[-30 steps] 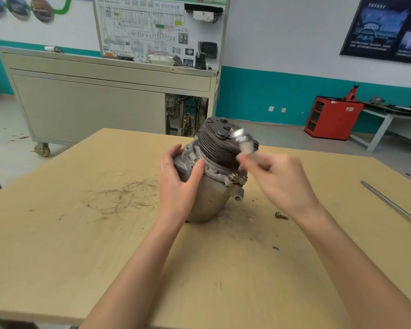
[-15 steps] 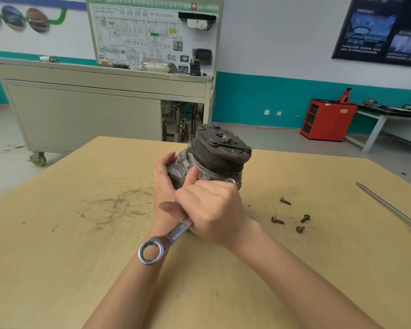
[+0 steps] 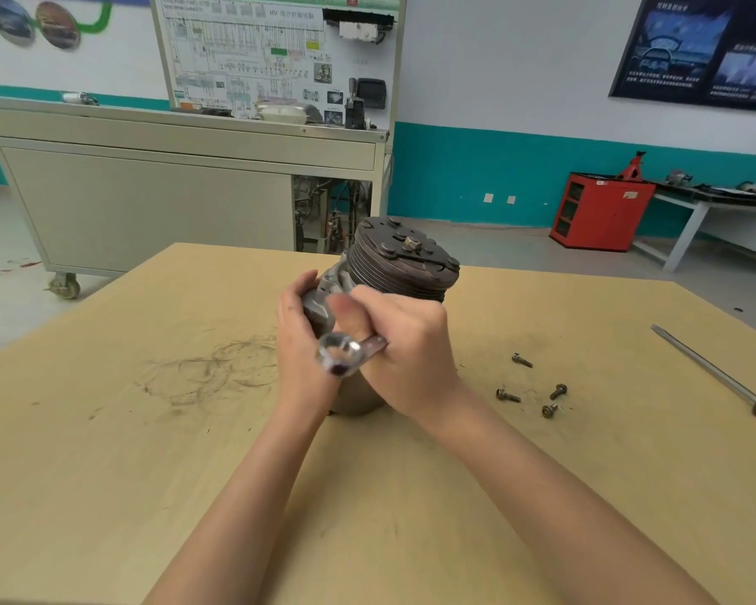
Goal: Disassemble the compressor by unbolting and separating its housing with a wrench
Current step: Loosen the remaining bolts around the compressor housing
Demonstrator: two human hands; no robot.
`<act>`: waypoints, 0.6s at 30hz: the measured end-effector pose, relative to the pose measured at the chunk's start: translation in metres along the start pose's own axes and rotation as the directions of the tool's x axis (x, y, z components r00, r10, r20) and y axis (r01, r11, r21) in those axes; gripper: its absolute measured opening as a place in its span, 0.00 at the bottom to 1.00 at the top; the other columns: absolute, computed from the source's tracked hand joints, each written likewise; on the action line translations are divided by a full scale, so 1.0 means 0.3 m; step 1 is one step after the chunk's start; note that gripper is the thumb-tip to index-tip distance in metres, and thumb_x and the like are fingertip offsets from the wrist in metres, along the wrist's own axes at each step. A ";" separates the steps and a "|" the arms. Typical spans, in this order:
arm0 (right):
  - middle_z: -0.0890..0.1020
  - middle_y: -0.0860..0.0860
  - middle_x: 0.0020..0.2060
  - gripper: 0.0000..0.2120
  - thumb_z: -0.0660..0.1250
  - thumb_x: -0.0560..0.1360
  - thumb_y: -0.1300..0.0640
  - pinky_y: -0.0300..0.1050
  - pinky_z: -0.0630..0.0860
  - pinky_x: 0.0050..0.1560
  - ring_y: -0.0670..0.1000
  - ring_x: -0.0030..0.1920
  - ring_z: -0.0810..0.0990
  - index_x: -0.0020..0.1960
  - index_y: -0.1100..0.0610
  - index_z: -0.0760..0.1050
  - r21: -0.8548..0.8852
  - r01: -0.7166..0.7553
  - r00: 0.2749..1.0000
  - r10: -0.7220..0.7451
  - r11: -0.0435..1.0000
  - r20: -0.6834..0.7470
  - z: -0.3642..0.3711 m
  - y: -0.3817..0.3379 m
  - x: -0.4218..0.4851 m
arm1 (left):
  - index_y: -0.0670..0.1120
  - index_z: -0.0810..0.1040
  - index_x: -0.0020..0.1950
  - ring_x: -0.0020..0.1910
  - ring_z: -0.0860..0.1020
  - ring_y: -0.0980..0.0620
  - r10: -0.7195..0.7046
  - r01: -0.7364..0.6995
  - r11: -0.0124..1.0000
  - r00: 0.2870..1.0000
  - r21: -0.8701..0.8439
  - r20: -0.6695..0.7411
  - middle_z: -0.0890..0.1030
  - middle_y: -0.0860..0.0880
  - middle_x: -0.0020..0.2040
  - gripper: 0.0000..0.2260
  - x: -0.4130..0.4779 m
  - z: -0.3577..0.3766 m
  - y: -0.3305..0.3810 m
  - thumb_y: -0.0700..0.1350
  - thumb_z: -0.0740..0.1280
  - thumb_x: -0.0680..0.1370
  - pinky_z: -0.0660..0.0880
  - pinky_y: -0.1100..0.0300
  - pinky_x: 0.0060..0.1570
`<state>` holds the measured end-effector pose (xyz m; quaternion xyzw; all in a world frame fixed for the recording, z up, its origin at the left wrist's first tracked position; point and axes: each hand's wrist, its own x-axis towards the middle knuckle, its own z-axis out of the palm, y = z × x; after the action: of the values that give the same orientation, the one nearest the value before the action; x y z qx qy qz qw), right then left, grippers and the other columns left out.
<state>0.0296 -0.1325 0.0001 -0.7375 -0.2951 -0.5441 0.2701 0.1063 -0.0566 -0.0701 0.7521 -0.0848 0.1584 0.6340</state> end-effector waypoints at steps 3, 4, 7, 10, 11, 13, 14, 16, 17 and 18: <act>0.64 0.53 0.20 0.21 0.60 0.78 0.59 0.37 0.60 0.24 0.48 0.23 0.61 0.26 0.62 0.67 0.229 -0.104 0.990 0.080 0.968 0.112 -0.065 0.030 0.004 | 0.47 0.69 0.66 0.63 0.72 0.53 0.119 -0.126 0.984 0.991 -0.127 -0.066 0.73 0.49 0.62 0.19 -0.007 -0.009 0.037 0.44 0.69 0.76 0.68 0.65 0.61; 0.64 0.52 0.21 0.21 0.58 0.78 0.58 0.36 0.59 0.26 0.48 0.23 0.61 0.26 0.62 0.66 0.330 -0.183 0.977 0.135 0.926 0.163 -0.093 0.049 -0.002 | 0.48 0.68 0.66 0.62 0.71 0.57 0.192 -0.199 0.974 0.979 -0.108 -0.073 0.72 0.51 0.62 0.22 -0.019 -0.016 0.055 0.49 0.69 0.75 0.66 0.69 0.61; 0.67 0.45 0.25 0.20 0.53 0.79 0.55 0.41 0.62 0.30 0.45 0.26 0.65 0.29 0.59 0.66 0.483 -0.393 0.913 0.273 0.782 0.302 -0.189 0.116 -0.051 | 0.50 0.68 0.67 0.59 0.71 0.63 0.210 -0.216 0.970 0.976 -0.111 -0.064 0.72 0.55 0.61 0.26 -0.030 -0.018 0.048 0.57 0.65 0.71 0.63 0.79 0.55; 0.70 0.43 0.30 0.23 0.53 0.81 0.47 0.56 0.65 0.33 0.55 0.30 0.66 0.33 0.57 0.69 0.454 -0.450 0.875 0.276 0.769 0.399 -0.260 0.163 -0.090 | 0.55 0.66 0.65 0.58 0.70 0.69 0.215 -0.222 0.968 0.974 -0.116 -0.075 0.72 0.59 0.59 0.26 -0.025 -0.018 0.042 0.62 0.65 0.69 0.63 0.79 0.55; 0.72 0.43 0.32 0.23 0.52 0.82 0.44 0.57 0.67 0.36 0.56 0.32 0.68 0.35 0.56 0.71 0.436 -0.428 0.883 0.263 0.792 0.389 -0.279 0.167 -0.085 | 0.56 0.66 0.64 0.58 0.70 0.69 0.211 -0.218 0.969 0.975 -0.116 -0.074 0.71 0.60 0.58 0.26 -0.021 -0.017 0.040 0.63 0.64 0.69 0.63 0.79 0.55; 0.75 0.46 0.36 0.26 0.48 0.82 0.43 0.49 0.71 0.43 0.52 0.39 0.73 0.41 0.57 0.75 0.321 -0.371 0.906 0.265 0.871 0.330 -0.316 0.167 -0.058 | 0.56 0.66 0.64 0.57 0.70 0.68 0.208 -0.216 0.971 0.975 -0.106 -0.077 0.71 0.60 0.58 0.24 -0.021 -0.015 0.040 0.61 0.65 0.70 0.63 0.78 0.55; 0.75 0.49 0.35 0.29 0.45 0.82 0.41 0.42 0.70 0.43 0.49 0.39 0.73 0.43 0.59 0.77 0.232 -0.353 0.914 0.281 0.906 0.291 -0.333 0.167 -0.044 | 0.56 0.66 0.64 0.57 0.70 0.70 0.210 -0.218 0.970 0.975 -0.107 -0.079 0.71 0.61 0.58 0.24 -0.021 -0.013 0.038 0.60 0.65 0.71 0.63 0.79 0.54; 0.75 0.51 0.27 0.35 0.44 0.80 0.36 0.35 0.68 0.33 0.46 0.30 0.73 0.42 0.61 0.79 0.117 -0.370 0.916 0.342 0.921 0.210 -0.357 0.147 -0.027 | 0.55 0.66 0.64 0.57 0.69 0.73 0.209 -0.217 0.968 0.975 -0.122 -0.076 0.70 0.62 0.57 0.23 -0.022 -0.015 0.037 0.58 0.65 0.72 0.62 0.81 0.54; 0.74 0.51 0.23 0.36 0.45 0.79 0.35 0.36 0.67 0.27 0.47 0.24 0.71 0.41 0.61 0.80 0.093 -0.362 0.924 0.343 0.928 0.169 -0.363 0.133 -0.028 | 0.55 0.66 0.65 0.57 0.68 0.74 0.212 -0.221 0.967 0.974 -0.125 -0.079 0.71 0.62 0.58 0.23 -0.021 -0.014 0.036 0.58 0.65 0.72 0.63 0.81 0.54; 0.74 0.51 0.22 0.35 0.47 0.79 0.36 0.38 0.67 0.23 0.49 0.22 0.71 0.40 0.62 0.80 0.060 -0.333 0.937 0.322 0.941 0.135 -0.365 0.115 -0.030 | 0.54 0.67 0.65 0.56 0.68 0.74 0.217 -0.226 0.966 0.973 -0.128 -0.081 0.71 0.61 0.58 0.24 -0.020 -0.014 0.035 0.58 0.65 0.72 0.62 0.81 0.53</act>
<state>-0.0178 -0.2360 0.0175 -0.7967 -0.2062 -0.4326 0.3682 0.0968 -0.0548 -0.0619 0.6871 -0.1580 0.2471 0.6647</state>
